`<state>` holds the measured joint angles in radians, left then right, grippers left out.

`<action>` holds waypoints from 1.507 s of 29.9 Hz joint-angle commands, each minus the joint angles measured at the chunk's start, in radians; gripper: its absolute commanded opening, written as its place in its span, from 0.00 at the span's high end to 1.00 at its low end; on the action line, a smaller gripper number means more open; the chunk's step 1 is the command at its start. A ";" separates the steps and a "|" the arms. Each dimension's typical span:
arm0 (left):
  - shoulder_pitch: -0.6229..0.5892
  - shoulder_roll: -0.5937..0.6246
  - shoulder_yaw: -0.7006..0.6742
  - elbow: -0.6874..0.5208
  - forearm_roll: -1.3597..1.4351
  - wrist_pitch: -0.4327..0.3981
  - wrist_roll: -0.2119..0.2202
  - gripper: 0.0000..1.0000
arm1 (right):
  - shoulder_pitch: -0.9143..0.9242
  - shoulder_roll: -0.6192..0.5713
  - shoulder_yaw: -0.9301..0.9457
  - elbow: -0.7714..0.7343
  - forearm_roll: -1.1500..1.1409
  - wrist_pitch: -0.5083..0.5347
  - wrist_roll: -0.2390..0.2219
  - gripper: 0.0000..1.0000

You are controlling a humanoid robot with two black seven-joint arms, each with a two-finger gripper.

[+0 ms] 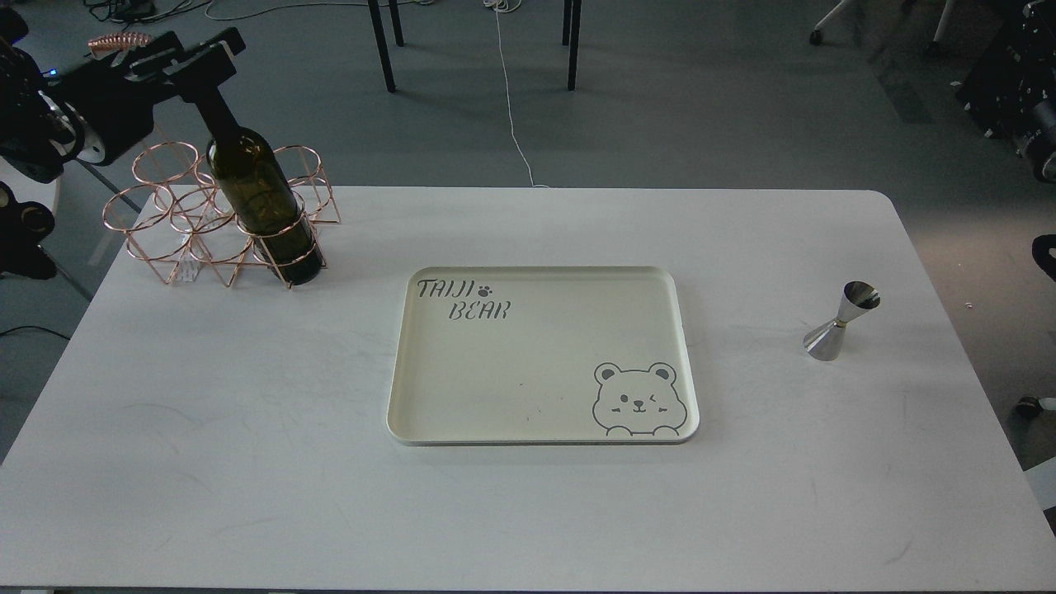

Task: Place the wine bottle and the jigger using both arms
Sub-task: 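Open the left gripper and withdraw it from the bottle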

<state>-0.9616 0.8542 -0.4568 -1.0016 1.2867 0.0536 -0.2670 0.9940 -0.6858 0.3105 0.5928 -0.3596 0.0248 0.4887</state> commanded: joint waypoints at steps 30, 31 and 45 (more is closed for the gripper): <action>0.158 -0.087 -0.008 0.311 -1.648 -0.403 -0.093 0.02 | -0.098 0.022 0.113 -0.079 0.425 0.104 -0.007 0.01; 0.170 -0.108 -0.008 0.337 -1.671 -0.426 -0.095 0.02 | -0.106 0.023 0.114 -0.080 0.462 0.131 -0.019 0.01; 0.300 -0.259 -0.203 0.451 -1.690 -0.542 -0.087 0.02 | -0.238 0.137 0.229 -0.174 0.685 0.316 -0.045 0.01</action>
<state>-0.6759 0.6183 -0.6427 -0.5523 -0.4028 -0.4882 -0.3537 0.7909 -0.5649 0.4875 0.4214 0.3167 0.3042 0.4465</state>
